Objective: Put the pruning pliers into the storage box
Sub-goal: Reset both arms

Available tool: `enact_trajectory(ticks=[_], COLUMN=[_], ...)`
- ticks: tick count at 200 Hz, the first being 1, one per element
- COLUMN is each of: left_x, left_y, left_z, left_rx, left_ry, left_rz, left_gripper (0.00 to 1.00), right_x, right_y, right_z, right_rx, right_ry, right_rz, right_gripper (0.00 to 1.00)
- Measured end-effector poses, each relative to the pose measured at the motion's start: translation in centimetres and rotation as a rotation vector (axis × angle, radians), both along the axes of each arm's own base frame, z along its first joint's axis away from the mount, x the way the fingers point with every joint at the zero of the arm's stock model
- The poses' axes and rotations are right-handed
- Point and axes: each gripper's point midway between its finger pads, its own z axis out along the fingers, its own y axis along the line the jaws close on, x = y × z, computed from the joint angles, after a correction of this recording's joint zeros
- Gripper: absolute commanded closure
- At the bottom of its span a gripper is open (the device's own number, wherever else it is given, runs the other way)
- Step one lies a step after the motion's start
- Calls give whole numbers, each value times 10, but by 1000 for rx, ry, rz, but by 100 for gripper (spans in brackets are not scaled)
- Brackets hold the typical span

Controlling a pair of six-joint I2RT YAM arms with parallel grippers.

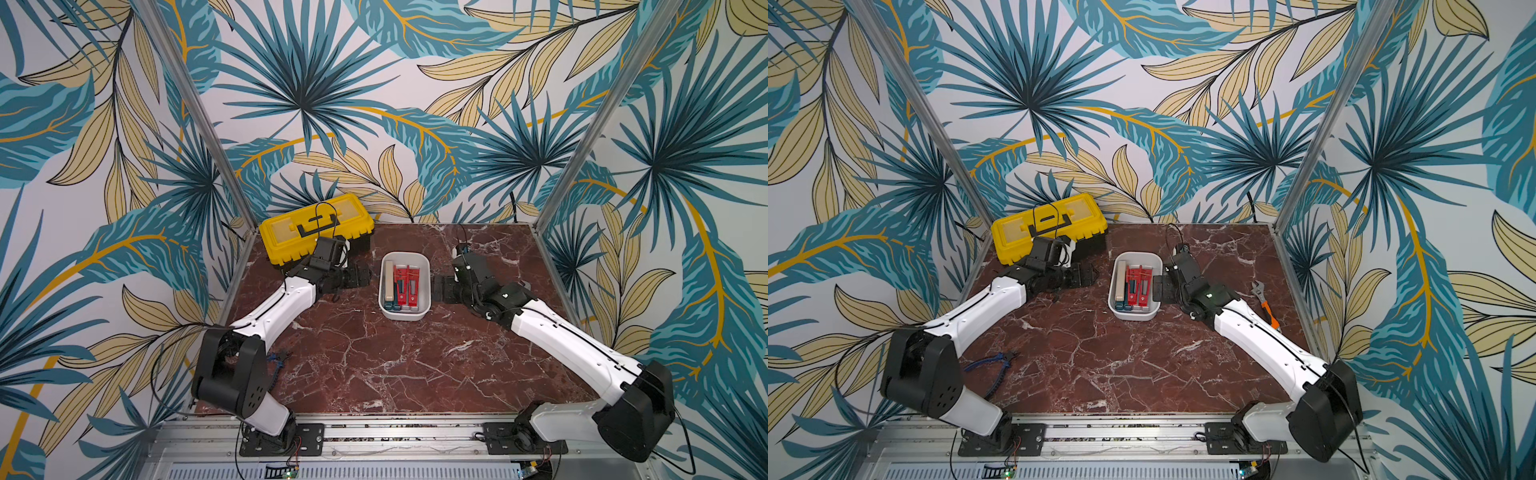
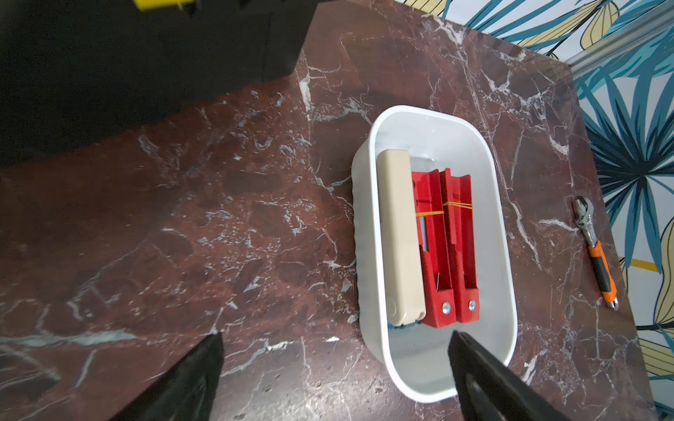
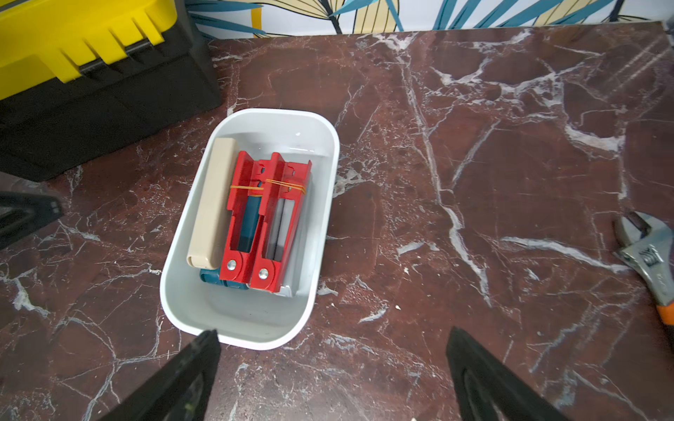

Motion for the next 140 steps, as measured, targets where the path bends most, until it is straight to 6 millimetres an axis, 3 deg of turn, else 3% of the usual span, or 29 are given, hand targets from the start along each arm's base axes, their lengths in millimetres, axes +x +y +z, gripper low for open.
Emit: enact_trajectory(ticks=[34, 67, 116, 140], left_x=[-25, -41, -42, -47], left_y=[28, 58, 94, 110], left_z=[11, 1, -4, -25], left_rx=[86, 193, 357, 437], left_ry=[-140, -243, -344, -416], left_rz=[33, 107, 209, 238], left_gripper=[0, 0, 0, 0], right_x=[-12, -15, -7, 1], right_y=[-46, -97, -120, -124], right_z=[-19, -38, -47, -55], right_rx=[-37, -90, -180, -229], right_ry=[20, 53, 3, -36], right_rz=[-97, -205, -232, -226], right_gripper=[1, 1, 0, 0])
